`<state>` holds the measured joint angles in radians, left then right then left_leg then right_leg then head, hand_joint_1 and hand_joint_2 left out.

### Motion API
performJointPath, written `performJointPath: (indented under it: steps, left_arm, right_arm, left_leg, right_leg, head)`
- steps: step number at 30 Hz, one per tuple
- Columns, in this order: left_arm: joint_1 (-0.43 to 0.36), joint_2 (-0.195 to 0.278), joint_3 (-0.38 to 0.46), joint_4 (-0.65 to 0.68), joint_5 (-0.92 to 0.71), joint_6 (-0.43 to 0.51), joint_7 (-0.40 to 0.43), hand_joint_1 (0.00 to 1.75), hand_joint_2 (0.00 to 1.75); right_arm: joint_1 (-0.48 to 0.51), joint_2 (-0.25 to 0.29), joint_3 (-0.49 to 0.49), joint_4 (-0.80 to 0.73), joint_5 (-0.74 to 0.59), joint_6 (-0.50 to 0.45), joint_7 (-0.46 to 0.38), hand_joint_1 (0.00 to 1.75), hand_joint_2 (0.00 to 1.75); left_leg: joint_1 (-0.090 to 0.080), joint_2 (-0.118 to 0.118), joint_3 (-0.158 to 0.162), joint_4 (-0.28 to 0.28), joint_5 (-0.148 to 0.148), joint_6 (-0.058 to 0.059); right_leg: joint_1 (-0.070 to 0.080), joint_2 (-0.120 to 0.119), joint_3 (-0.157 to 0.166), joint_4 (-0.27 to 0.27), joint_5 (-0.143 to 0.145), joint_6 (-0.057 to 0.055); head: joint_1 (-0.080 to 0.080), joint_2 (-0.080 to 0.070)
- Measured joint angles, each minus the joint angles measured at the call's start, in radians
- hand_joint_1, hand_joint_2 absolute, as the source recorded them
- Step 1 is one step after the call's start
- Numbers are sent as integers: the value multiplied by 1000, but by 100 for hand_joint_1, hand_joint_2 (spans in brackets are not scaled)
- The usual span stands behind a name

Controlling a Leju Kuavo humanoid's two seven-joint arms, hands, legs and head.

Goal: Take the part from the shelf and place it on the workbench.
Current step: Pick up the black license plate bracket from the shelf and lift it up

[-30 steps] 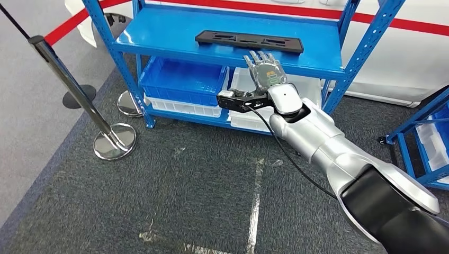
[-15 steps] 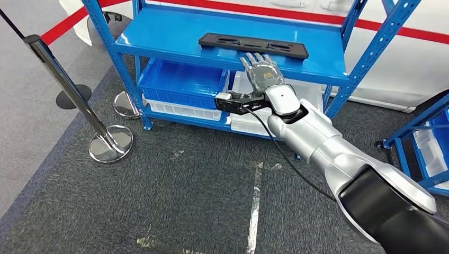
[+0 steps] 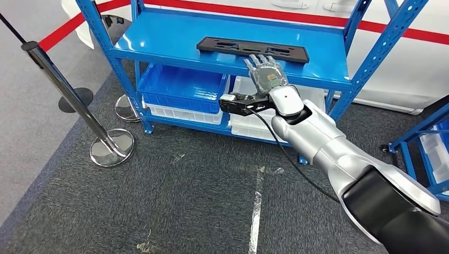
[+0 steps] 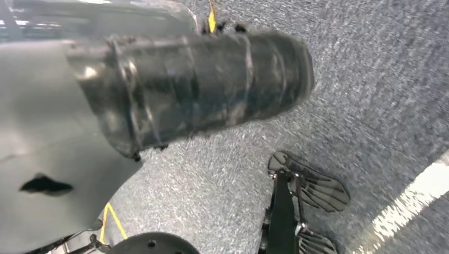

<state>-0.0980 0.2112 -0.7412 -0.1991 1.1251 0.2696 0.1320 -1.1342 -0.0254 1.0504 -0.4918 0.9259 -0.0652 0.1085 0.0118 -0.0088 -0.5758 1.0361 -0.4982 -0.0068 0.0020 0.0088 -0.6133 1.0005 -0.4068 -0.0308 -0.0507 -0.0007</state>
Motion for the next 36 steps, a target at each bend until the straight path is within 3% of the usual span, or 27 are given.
performJointPath:
  steps: [1, 3, 4, 5, 6, 8, 10, 13, 15, 16, 18, 20, 21, 22, 24, 25, 27, 29, 31, 34, 35, 36]
  left_arm:
    - [0, 0, 0, 0, 0, 0, 0, 0, 0]
    - [-1, 1, 0, 0, 2, -1, 0, 0, 0]
    - [-1, 1, 0, 0, 4, -2, 0, 0, 0]
    - [0, 1, 0, 0, 5, -3, 0, 0, 0]
    - [1, 1, 0, 0, 6, -4, -1, 0, 0]
    - [3, 2, 0, 0, 6, -5, -2, 0, 0]
    - [1, 2, 0, 0, 6, -6, -4, 0, 0]
    - [-1, 2, 0, 0, 6, -6, -4, 0, 0]
    - [0, 2, 0, 0, 6, -6, -4, 0, 0]
    - [0, 2, 0, 0, 6, -6, -4, 0, 0]
    - [-1, 2, 0, 0, 6, -6, -4, 0, 0]
    - [-1, 2, 0, 0, 6, -6, -5, 0, 0]
    - [0, 2, 0, 0, 6, -6, -5, 0, 0]
    - [0, 2, 0, 0, 6, -7, -5, 0, 0]
    - [1, 1, 0, 0, 6, -7, -4, 0, 0]
    - [0, 1, 0, 0, 6, -7, -4, 0, 0]
    - [-1, 0, 0, 0, 6, -7, -2, 0, 0]
    - [-2, 1, 0, 0, 7, -7, -1, 0, 0]
    - [-1, 1, 0, 0, 7, -8, -1, 0, 0]
    - [-2, 2, 0, 0, 8, -9, -2, 0, 0]
    - [-1, 2, 0, 0, 8, -9, -2, 0, 0]
    - [0, 2, 0, 0, 8, -10, -2, 0, 0]
  right_arm:
    - [-1, 0, 0, -1, 0, 0, 0, 0, 0]
    - [-1, 1, 0, -3, 1, 2, 0, 0, 0]
    - [2, 2, 0, -4, 2, 3, 0, 0, 0]
    - [6, 2, 0, -4, 3, 4, 0, 0, 0]
    - [8, 2, 0, -4, 4, 4, 0, 0, 0]
    - [11, 1, 0, -7, 6, 3, 0, 0, 0]
    - [9, 1, 0, -10, 7, 3, 0, 0, 0]
    - [9, 1, 0, -13, 7, 2, 0, 0, 0]
    - [8, 0, 0, -14, 7, 2, 0, 0, 0]
    - [7, -1, 0, -15, 7, 2, 0, 0, 0]
    - [8, -2, 0, -16, 7, 2, 0, 0, 0]
    - [13, -3, 0, -16, 7, 3, 0, 0, 0]
    - [16, -4, 0, -16, 7, 3, 0, 0, 0]
    - [17, -5, 0, -16, 7, 3, 0, 0, 0]
    - [16, -6, 0, -16, 7, 4, 0, 0, 0]
    - [15, -7, 0, -16, 6, 6, 0, 0, 0]
    - [13, -7, 0, -17, 1, 8, 3, 0, 0]
    - [13, -7, -1, -19, -9, 9, 7, 0, 0]
    - [12, -7, -2, -20, -16, 11, 12, 0, 0]
    - [14, -7, -3, -21, -17, 19, 13, 0, 0]
    - [17, -7, -3, -21, -17, 22, 12, 0, 0]
    - [20, -7, -3, -21, -16, 25, 10, 0, 0]
  left_leg:
    - [1, 2, -21, 44, -21, -5]
    - [3, 3, -95, 177, -67, -13]
    - [4, 3, -131, 231, -76, -16]
    - [6, 3, -153, 253, -66, -18]
    - [8, 4, -155, 234, -34, -20]
    - [10, 5, -111, 111, 51, -21]
    - [7, 4, -65, 10, 85, -15]
    - [4, 3, -51, -16, 72, 5]
    - [6, 4, -43, -23, 70, 17]
    - [8, 4, -37, -27, 69, 23]
    - [7, 4, -31, -27, 63, 32]
    - [6, 3, -24, -26, 56, 36]
    - [6, 2, -19, -26, 51, 36]
    - [6, 0, -12, -25, 46, 35]
    - [4, -3, 1, -24, 34, 31]
    - [2, -4, 5, -23, 28, 26]
    - [0, -3, 4, -25, 23, 17]
    - [1, -1, 6, -25, 17, 6]
    - [2, 2, -12, 20, -10, -5]
    - [5, 4, -110, 197, -71, -16]
    - [6, 4, -138, 235, -72, -19]
    - [7, 5, -151, 239, -53, -20]
  right_leg:
    - [-4, -1, 7, -5, -1, -3]
    - [-4, -1, 14, -6, -7, -8]
    - [-5, 0, 17, -5, -11, -8]
    - [-5, 0, 21, -3, -16, -8]
    - [-5, 1, 26, -1, -22, -7]
    - [-6, 2, 39, 7, -38, 0]
    - [-4, 3, 43, 14, -50, 10]
    - [-2, 4, 40, 15, -57, 23]
    - [-3, 2, 28, 44, -78, 33]
    - [-3, 1, 8, 86, -98, 37]
    - [-5, 0, -63, 218, -146, 41]
    - [-6, 0, -126, 306, -154, 42]
    - [-6, 0, -134, 300, -131, 40]
    - [-6, 0, -123, 256, -92, 37]
    - [-1, 0, -72, 123, -9, 25]
    - [2, 0, -48, 68, 10, 19]
    - [7, 1, -28, 25, 7, 13]
    - [3, 1, -19, 11, 3, 9]
    - [-5, 1, -4, -3, 1, 3]
    - [-7, 0, 12, -5, -10, -4]
    - [-7, 1, 17, -4, -15, -5]
    - [-7, 1, 22, -2, -21, -4]
  head:
    - [-1, 0]
    - [-3, 0]
    - [-3, 0]
    - [-2, 0]
    - [-2, 0]
    - [-2, 0]
    - [-4, 0]
    - [-4, 0]
    - [-2, 0]
    - [-1, 0]
    - [1, 0]
    - [1, 0]
    - [1, 0]
    - [1, 0]
    - [1, 0]
    - [1, 0]
    - [0, 0]
    - [1, 0]
    - [-1, 0]
    - [-5, 0]
    - [-5, 0]
    - [-5, 0]
